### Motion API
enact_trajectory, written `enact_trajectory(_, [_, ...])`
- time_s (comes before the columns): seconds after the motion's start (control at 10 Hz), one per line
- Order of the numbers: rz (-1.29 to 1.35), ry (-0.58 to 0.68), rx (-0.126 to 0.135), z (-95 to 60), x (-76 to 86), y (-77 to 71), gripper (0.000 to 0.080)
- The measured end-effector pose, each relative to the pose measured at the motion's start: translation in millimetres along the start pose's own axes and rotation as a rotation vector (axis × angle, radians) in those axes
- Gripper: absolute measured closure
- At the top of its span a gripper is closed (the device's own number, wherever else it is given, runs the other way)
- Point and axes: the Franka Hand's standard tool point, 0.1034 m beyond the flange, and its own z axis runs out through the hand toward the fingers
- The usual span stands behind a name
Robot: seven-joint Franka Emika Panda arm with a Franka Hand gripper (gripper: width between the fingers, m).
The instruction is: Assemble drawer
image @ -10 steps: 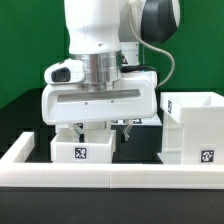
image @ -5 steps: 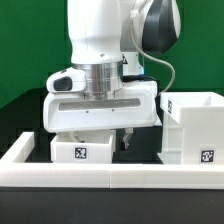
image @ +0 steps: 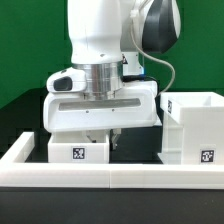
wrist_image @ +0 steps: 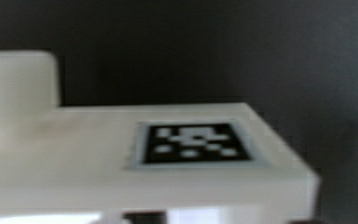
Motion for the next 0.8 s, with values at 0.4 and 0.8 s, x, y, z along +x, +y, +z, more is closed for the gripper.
enact_trajectory(0.4, [-0.010,0.005,0.001,-5.4,2.3,-0.1,0.0759])
enact_trajectory(0.8, [-0.085,0.011,-0.007,-23.9,3.4,-5.8,0.0758])
